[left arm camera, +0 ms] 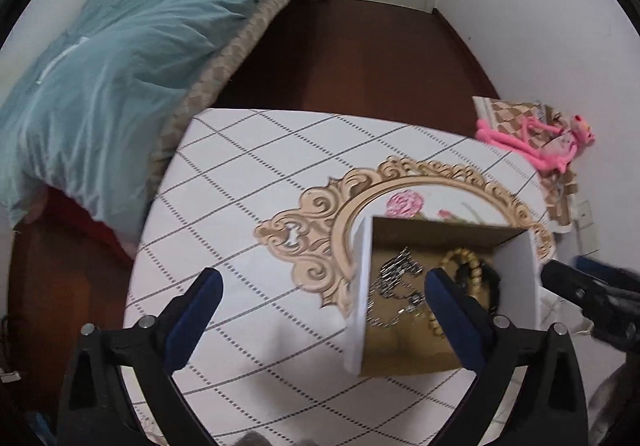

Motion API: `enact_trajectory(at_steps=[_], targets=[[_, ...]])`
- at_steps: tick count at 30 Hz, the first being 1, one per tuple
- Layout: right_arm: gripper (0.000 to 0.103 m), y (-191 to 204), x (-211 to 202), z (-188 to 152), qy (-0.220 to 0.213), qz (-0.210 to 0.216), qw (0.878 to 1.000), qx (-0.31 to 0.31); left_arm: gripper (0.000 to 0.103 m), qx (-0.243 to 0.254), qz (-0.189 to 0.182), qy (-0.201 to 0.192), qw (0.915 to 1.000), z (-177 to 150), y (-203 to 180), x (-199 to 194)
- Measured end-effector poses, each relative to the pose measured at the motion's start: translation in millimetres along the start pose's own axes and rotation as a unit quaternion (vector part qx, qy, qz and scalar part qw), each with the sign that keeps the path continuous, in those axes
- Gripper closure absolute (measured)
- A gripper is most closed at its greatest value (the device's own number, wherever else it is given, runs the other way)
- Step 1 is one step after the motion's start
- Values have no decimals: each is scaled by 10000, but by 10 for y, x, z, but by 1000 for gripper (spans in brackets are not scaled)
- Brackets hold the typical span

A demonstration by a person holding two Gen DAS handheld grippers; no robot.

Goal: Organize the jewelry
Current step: 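Lift both open tools up and away from the box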

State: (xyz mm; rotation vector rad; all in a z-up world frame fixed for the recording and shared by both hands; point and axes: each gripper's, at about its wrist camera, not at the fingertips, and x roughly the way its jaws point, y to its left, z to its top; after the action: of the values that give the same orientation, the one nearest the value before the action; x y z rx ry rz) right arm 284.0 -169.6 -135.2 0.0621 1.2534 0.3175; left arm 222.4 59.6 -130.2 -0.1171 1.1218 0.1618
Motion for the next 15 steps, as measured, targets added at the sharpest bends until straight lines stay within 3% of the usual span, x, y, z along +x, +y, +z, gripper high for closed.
enact_trajectory(at_steps=[4,8,15], targets=[[6,67,12,-258,-120,-896,9954,-318,0,104,160,-4,9998,-166,-43,-14],[5,52,10,-436,-152,-1034,9942,-247,0,141,148,16,9998,-280,-95,-97],[4,108,-339,-660,-433,-1044,9935,-101,0,166,108,-213,9996,-385,-124,-492]])
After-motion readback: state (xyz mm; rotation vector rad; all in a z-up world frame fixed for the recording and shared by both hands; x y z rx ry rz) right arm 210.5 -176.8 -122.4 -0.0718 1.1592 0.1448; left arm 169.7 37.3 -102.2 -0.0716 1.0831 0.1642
